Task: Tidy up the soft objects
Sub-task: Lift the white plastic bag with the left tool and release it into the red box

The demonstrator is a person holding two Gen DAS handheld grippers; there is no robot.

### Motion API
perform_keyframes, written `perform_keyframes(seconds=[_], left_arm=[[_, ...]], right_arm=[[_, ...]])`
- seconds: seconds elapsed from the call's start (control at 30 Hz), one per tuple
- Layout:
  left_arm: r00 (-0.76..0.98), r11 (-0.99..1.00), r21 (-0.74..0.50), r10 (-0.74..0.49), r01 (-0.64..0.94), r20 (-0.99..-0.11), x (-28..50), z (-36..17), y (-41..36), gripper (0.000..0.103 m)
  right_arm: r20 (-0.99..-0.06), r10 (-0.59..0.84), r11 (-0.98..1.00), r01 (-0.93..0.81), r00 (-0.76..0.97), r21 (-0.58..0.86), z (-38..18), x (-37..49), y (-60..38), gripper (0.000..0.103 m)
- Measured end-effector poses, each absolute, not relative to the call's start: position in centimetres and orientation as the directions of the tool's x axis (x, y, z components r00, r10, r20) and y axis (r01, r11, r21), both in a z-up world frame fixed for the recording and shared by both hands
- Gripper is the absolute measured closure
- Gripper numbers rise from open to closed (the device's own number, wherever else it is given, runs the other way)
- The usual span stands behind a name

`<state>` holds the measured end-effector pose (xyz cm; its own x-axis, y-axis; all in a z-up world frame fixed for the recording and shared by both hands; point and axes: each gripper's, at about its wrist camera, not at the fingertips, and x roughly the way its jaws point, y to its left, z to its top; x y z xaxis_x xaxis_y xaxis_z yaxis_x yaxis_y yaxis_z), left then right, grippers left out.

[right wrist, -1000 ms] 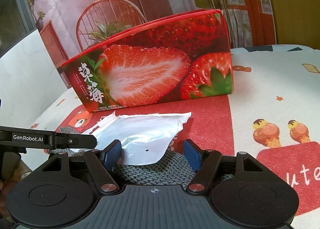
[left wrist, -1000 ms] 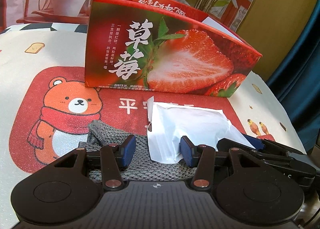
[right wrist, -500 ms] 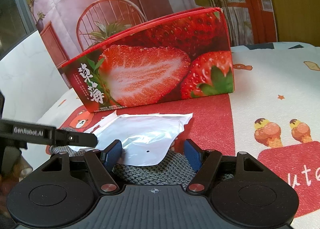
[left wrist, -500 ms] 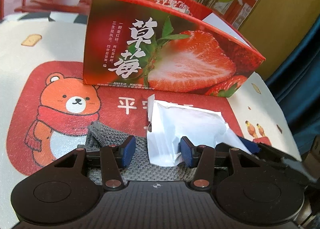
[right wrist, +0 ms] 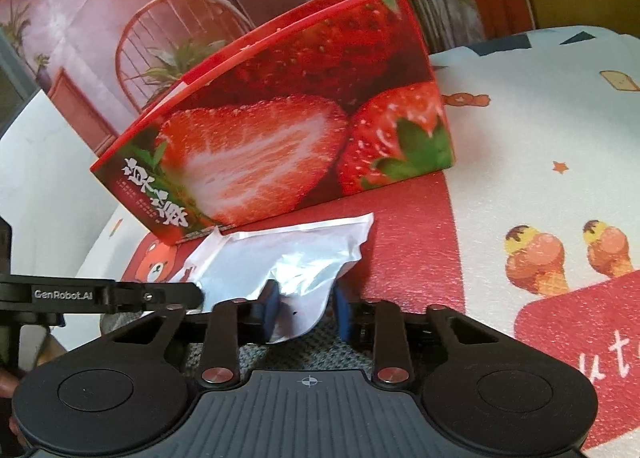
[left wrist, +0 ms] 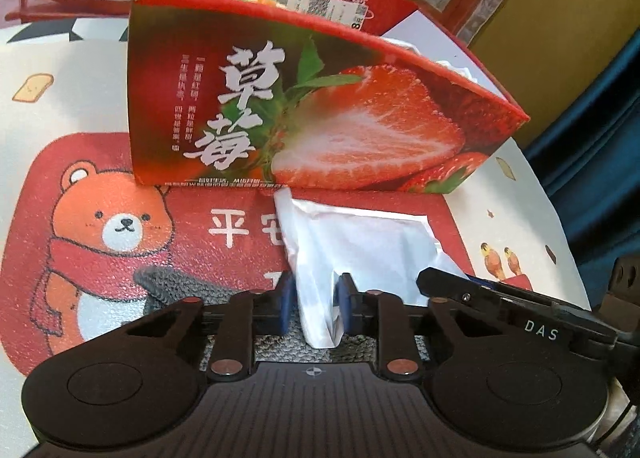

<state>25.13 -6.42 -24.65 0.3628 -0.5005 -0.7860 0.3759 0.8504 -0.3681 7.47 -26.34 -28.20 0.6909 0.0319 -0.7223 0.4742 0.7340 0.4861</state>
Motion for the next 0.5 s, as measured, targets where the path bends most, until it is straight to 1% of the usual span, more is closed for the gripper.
perform_keyframes(seconds=[0.03, 0.07, 0.2, 0.23, 0.27, 0.37, 0.5], left_arm=[[0.366, 0.847, -0.368, -0.505, 0.382, -0.782, 25.0, -24.4, -6.4, 0.092], [0.366, 0.844, -0.369, -0.509, 0.388, -0.779, 24.9, -24.2, -6.3, 0.094], [0.384, 0.84, -0.343, -0.507, 0.42, -0.772, 23.8, -23.4, -6.4, 0.094], [0.388, 0.84, -0.342, -0.508, 0.422, -0.769, 23.5, -23.2, -6.3, 0.094], [0.394, 0.839, -0.346, -0.512, 0.42, -0.763, 23.3, -23.2, -6.2, 0.094], [0.415, 0.837, -0.361, -0.524, 0.411, -0.744, 22.6, -22.7, -5.3, 0.097], [0.461, 0.834, -0.357, -0.535, 0.42, -0.708, 21.8, -21.2, -4.5, 0.097]], right_arm=[[-0.72, 0.029, 0.736, 0.472, 0.693, 0.485, -28.0, 7.4, -26.3, 0.082], [-0.716, 0.028, 0.738, 0.469, 0.697, 0.485, -27.8, 7.3, -26.2, 0.083], [-0.698, 0.011, 0.757, 0.45, 0.716, 0.474, -26.4, 7.1, -25.5, 0.087], [-0.692, 0.006, 0.762, 0.445, 0.722, 0.471, -26.0, 7.0, -25.5, 0.092], [-0.688, -0.003, 0.768, 0.442, 0.726, 0.464, -25.6, 6.9, -25.3, 0.094], [-0.675, -0.009, 0.784, 0.424, 0.737, 0.452, -24.5, 6.7, -25.1, 0.094], [-0.657, -0.022, 0.809, 0.399, 0.753, 0.431, -23.1, 6.4, -24.5, 0.094]])
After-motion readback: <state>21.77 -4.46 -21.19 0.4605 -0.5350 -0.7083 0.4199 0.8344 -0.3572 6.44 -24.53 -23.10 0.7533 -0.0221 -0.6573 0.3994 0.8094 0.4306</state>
